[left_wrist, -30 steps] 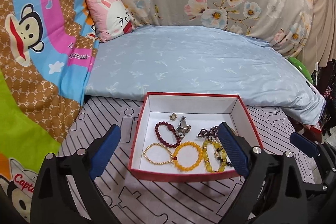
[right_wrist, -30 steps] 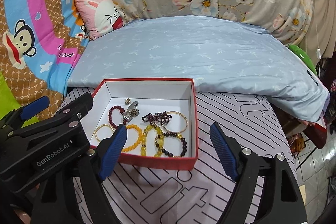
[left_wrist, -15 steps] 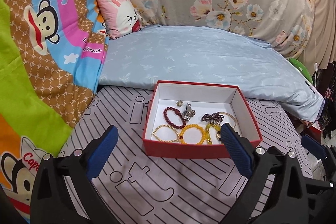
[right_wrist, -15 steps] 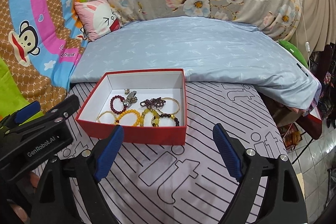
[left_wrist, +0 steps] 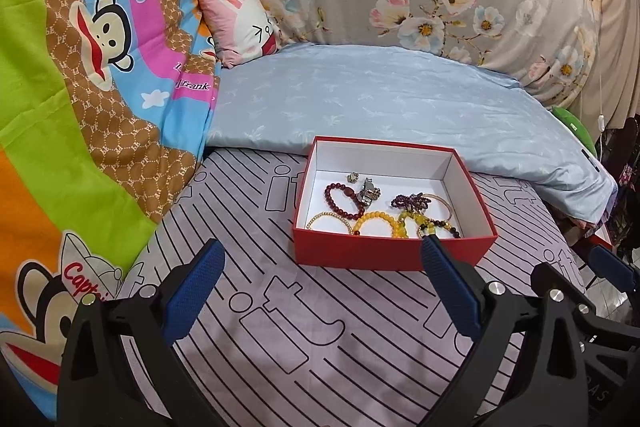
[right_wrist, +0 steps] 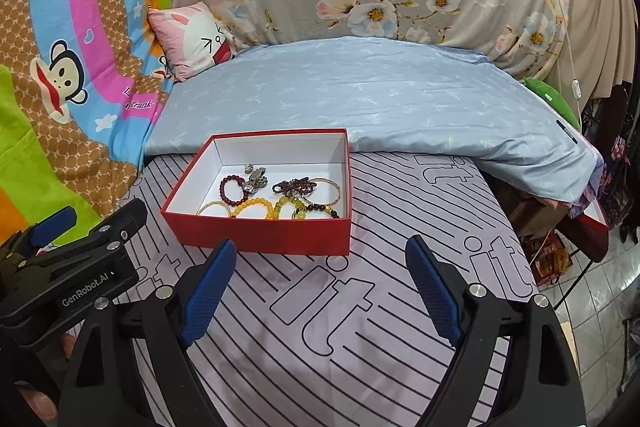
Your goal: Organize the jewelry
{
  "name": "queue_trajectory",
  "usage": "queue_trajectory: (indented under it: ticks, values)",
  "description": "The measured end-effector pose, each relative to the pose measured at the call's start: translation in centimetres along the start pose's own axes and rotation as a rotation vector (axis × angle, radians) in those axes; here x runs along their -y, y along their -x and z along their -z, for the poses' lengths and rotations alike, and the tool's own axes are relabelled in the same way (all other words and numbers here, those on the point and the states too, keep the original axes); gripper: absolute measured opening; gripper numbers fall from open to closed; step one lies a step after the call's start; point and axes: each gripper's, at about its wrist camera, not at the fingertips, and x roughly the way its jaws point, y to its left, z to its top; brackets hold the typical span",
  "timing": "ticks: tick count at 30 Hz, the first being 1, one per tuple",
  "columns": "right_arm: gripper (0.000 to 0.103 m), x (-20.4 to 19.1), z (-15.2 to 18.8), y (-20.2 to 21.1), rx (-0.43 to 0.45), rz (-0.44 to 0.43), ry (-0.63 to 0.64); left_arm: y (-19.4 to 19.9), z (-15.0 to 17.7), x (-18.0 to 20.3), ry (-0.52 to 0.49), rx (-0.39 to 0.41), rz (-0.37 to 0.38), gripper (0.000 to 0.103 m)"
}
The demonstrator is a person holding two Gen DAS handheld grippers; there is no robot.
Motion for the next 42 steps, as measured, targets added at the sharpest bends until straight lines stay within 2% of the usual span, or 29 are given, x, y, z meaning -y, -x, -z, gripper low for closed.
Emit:
queue_trajectory:
  ticks: [7, 21, 33, 37, 42]
  values:
    - [0.082, 0.0, 1.0, 1.2, 0.003, -0.004, 0.0, 1.2, 0.9, 0.4, -0.016, -0.006, 0.001, 0.094]
    - [0.083, 0.4, 2.5, 2.4, 0.003, -0.006, -0.008, 2.3, 2.2, 1.1, -0.061, -0.043, -0.047, 0.095]
    - [0.083, 0.7, 3.3, 2.7, -0.006, -0.002, -0.01, 2.2, 3.0, 1.2, -0.066, -0.069, -0.038, 0.095]
    - [0.083, 0.5, 3.4, 2.7, -0.006, 0.001, -0.002, 2.4, 3.3, 1.2, -0.058, -0.054, -0.075, 0.095]
    - [0.084, 0.3, 3.6, 2.5, -0.009, 0.002, -0.003, 2.2, 3.2, 1.0, -0.053, -0.063, -0.07, 0.095]
